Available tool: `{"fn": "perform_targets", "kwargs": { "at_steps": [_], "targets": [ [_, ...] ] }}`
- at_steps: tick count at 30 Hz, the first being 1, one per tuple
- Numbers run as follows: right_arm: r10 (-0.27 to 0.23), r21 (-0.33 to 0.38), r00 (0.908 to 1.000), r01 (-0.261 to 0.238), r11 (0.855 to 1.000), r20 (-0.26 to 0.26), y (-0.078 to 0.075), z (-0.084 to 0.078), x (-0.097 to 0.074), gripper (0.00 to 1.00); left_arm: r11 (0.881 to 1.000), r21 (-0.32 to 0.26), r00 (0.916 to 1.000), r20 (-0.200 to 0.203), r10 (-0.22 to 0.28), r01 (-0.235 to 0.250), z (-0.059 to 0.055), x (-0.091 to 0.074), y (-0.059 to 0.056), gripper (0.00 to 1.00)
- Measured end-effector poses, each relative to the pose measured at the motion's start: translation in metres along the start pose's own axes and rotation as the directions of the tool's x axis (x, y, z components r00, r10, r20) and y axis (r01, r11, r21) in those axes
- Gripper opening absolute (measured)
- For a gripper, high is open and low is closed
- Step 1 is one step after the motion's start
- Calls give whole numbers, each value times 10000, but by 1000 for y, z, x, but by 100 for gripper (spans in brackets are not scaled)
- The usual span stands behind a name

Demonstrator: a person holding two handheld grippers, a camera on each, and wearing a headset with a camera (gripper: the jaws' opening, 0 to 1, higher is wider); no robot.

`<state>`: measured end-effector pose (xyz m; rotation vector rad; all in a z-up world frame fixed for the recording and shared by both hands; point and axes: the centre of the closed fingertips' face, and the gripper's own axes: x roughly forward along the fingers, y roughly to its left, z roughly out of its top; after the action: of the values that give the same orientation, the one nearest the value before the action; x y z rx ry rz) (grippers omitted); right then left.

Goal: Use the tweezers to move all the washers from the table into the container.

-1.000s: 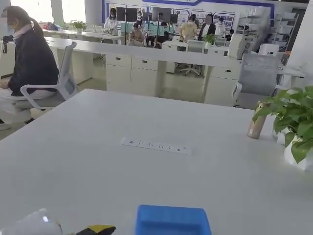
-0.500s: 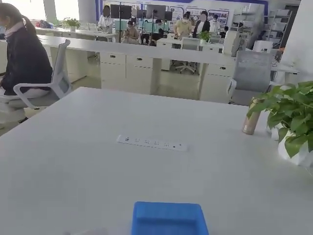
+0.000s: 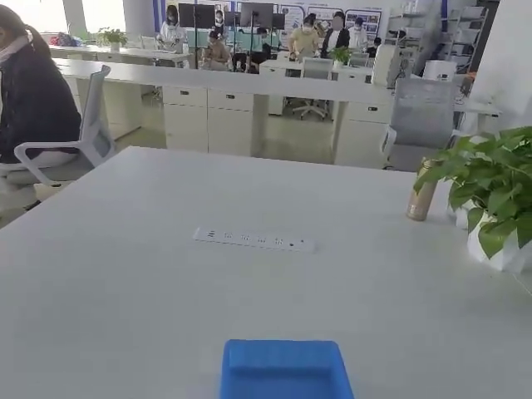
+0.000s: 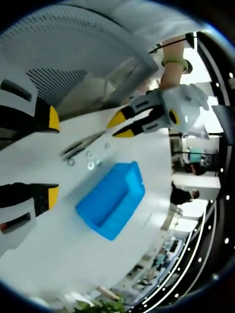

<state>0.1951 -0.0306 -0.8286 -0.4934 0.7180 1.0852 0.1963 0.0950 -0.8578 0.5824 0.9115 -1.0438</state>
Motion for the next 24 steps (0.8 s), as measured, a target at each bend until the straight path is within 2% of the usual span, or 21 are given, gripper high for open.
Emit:
{"fn": "perform_targets", "kwargs": {
  "at_steps": [4, 9, 15, 24],
  "targets": [
    [59, -112, 9999, -61, 9999, -139, 0, -2, 1, 37, 9998, 183, 9998, -180, -32, 35, -2, 4, 0, 6],
    [124, -172, 9997, -128, 9998, -227, 0, -5, 2, 37, 9997, 246, 9999, -116, 29, -27, -1, 6, 0, 5],
    [183, -231, 9993, -190, 9996, -316, 0, -7, 4, 36, 9979, 612, 9996, -116, 239, -231, 0, 7, 3, 0],
    [292, -521, 9986, -316, 9981, -452, 1, -5, 7, 35, 9938, 1108, 9999, -139, 79, -63, 1, 5, -1, 0]
  ]
}}
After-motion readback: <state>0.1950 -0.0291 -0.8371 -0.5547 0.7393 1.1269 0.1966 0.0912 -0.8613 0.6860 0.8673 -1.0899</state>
